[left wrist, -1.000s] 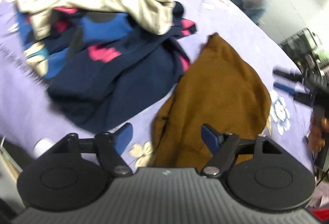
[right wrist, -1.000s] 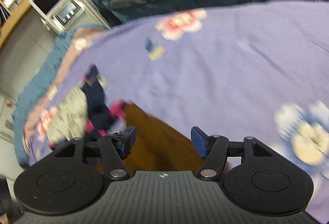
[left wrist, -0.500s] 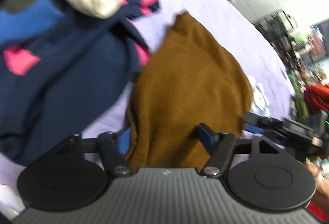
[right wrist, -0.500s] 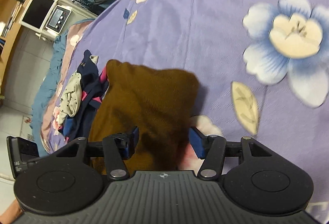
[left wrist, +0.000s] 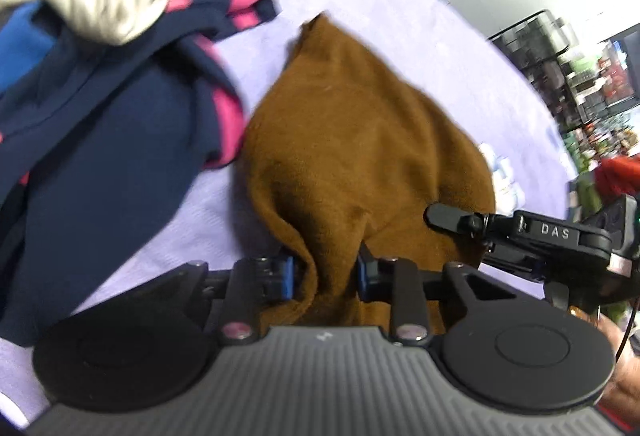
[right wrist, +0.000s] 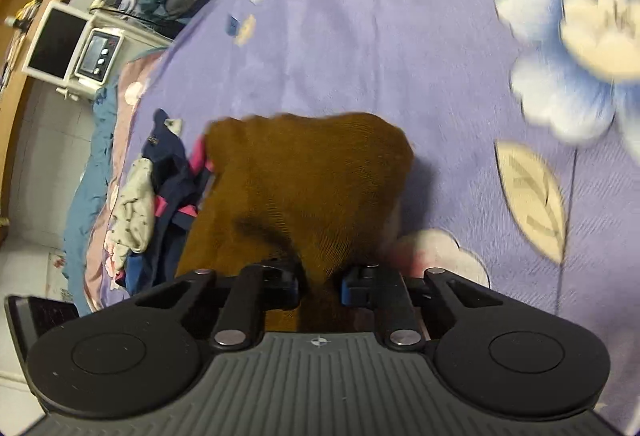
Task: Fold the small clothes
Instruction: 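Lift the folded sweater with both grippers and carry it toward the red clothes stack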
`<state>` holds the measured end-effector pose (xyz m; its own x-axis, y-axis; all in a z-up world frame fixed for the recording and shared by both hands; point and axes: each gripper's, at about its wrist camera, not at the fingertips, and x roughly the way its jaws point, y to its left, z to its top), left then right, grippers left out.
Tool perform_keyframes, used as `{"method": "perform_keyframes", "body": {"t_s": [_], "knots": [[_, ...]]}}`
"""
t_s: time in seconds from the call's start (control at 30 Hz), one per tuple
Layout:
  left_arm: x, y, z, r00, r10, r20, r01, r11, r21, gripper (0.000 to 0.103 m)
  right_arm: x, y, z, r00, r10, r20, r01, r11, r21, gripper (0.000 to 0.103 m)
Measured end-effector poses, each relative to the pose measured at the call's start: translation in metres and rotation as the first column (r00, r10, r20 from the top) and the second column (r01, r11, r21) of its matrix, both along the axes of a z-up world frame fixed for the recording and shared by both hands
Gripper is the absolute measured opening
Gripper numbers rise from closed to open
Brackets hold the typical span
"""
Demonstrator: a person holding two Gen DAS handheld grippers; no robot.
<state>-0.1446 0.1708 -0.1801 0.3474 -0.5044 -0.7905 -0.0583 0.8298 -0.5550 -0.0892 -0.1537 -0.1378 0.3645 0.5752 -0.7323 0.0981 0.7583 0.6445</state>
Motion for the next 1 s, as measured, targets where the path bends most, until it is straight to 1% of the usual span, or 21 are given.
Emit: {"method": "perform_keyframes", "body": {"t_s": [0.1,0.2,0.27,0.3,0.37,0.43,0.5,0.53,0.57,0.6,0.63,0.67,0.7,0.77,0.8,0.83,0.87,0.9,0.93,0.97,1.0], "knots": [[0.002,-0.017,0.03,0.998,-0.025,0.064,0.025,1.0,0.003,0.026,-0.001,-0.002,0.045,0.993,0.019,0.119,-0.015,0.999,-0.036,0.028],[0.008,-0.044,0.073,0.987,-0.065,0.15,0.071,0.997,-0.034,0.026,0.0,-0.014,0.104,0.973,0.027,0.229,-0.005,0.995,-0.097,0.028],[0.015,-0.07,0.107,0.971,-0.107,0.212,0.117,0.993,-0.036,0.026,0.0,-0.03,0.142,0.96,0.02,0.278,0.012,0.993,-0.115,0.028],[0.02,-0.085,0.127,0.96,-0.129,0.248,0.146,0.988,-0.05,0.026,-0.002,-0.04,0.159,0.955,0.007,0.296,0.03,0.992,-0.119,0.028],[0.029,-0.119,0.166,0.93,-0.179,0.322,0.216,0.973,-0.084,0.026,-0.011,-0.063,0.195,0.938,-0.03,0.345,0.084,0.986,-0.142,0.027],[0.037,-0.155,0.206,0.89,-0.228,0.395,0.297,0.947,-0.121,0.026,-0.028,-0.089,0.228,0.909,-0.073,0.411,0.149,0.976,-0.157,0.027],[0.043,-0.199,0.248,0.843,-0.284,0.458,0.391,0.907,-0.156,0.026,-0.046,-0.115,0.257,0.874,-0.107,0.474,0.219,0.957,-0.188,0.028],[0.046,-0.223,0.268,0.819,-0.318,0.477,0.44,0.882,-0.168,0.026,-0.054,-0.128,0.27,0.856,-0.121,0.502,0.252,0.946,-0.202,0.028],[0.05,-0.249,0.288,0.799,-0.351,0.489,0.488,0.853,-0.185,0.027,-0.063,-0.149,0.29,0.845,-0.139,0.516,0.283,0.935,-0.212,0.028],[0.052,-0.272,0.304,0.784,-0.372,0.496,0.523,0.826,-0.208,0.027,-0.075,-0.174,0.313,0.831,-0.166,0.531,0.324,0.921,-0.219,0.028],[0.054,-0.296,0.319,0.766,-0.392,0.509,0.558,0.798,-0.227,0.027,-0.084,-0.193,0.327,0.817,-0.184,0.546,0.354,0.908,-0.224,0.028],[0.055,-0.324,0.333,0.74,-0.415,0.529,0.594,0.772,-0.226,0.027,-0.093,-0.217,0.344,0.798,-0.196,0.57,0.387,0.891,-0.236,0.028],[0.055,-0.35,0.344,0.719,-0.432,0.544,0.615,0.761,-0.209,0.027,-0.098,-0.235,0.354,0.783,-0.209,0.586,0.422,0.871,-0.253,0.028],[0.053,-0.404,0.357,0.671,-0.489,0.557,0.661,0.735,-0.15,0.028,-0.098,-0.278,0.362,0.79,-0.223,0.572,0.455,0.838,-0.302,0.029],[0.051,-0.429,0.357,0.658,-0.512,0.552,0.67,0.733,-0.12,0.028,-0.094,-0.295,0.358,0.791,-0.247,0.56,0.481,0.817,-0.317,0.029],[0.051,-0.453,0.352,0.666,-0.532,0.522,0.665,0.741,-0.093,0.028,-0.09,-0.315,0.352,0.806,-0.252,0.535,0.478,0.811,-0.337,0.029],[0.054,-0.476,0.343,0.677,-0.557,0.481,0.667,0.74,-0.081,0.028,-0.083,-0.338,0.341,0.821,-0.269,0.503,0.477,0.809,-0.345,0.029],[0.051,-0.495,0.334,0.677,-0.579,0.454,0.67,0.741,-0.054,0.028,-0.079,-0.351,0.326,0.819,-0.321,0.475,0.506,0.794,-0.337,0.03],[0.049,-0.511,0.323,0.683,-0.596,0.423,0.658,0.753,-0.001,0.028,-0.074,-0.368,0.307,0.831,-0.36,0.424,0.513,0.79,-0.336,0.03],[0.047,-0.523,0.312,0.69,-0.612,0.386,0.64,0.765,0.07,0.028,-0.068,-0.383,0.288,0.845,-0.376,0.381,0.508,0.787,-0.35,0.03],[0.043,-0.527,0.303,0.691,-0.625,0.363,0.626,0.768,0.131,0.027,-0.065,-0.392,0.27,0.836,-0.397,0.378,0.531,0.758,-0.378,0.031]]}}
